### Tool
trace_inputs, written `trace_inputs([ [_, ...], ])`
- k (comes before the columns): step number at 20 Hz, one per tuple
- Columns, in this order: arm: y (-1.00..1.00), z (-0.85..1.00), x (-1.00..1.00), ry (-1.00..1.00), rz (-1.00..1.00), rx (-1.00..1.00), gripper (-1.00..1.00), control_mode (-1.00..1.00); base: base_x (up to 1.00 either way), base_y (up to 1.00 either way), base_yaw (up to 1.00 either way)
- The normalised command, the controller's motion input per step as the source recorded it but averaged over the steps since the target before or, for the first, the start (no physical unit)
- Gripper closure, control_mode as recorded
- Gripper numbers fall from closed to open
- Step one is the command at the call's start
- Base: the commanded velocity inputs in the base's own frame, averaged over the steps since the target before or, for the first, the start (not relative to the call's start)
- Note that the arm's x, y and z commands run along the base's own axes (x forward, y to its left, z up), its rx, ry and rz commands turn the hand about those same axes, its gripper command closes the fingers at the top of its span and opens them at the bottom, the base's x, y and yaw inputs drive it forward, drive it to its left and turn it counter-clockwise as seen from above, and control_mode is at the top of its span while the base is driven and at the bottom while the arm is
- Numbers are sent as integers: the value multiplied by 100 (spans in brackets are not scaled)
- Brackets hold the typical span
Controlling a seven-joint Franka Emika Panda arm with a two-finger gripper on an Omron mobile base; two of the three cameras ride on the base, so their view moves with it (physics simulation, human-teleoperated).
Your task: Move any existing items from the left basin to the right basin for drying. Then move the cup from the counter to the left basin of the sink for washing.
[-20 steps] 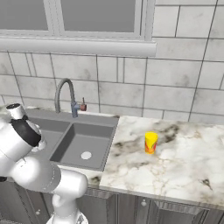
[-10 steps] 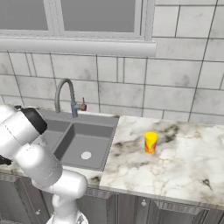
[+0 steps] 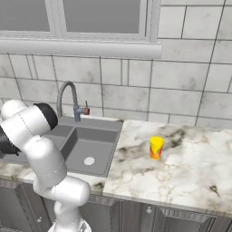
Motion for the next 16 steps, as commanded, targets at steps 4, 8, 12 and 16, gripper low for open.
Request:
trace_inputs([
  [4,6,-16,12,0,0,-2,-100,-100,0,0,0],
  [8,3,-17,16,0,0,-3,-100,-100,0,0,0],
  [12,1,-16,20,0,0,-2,-100,-100,0,0,0],
  [16,3,-15,20,0,0,-1,-100,-100,0,0,0],
])
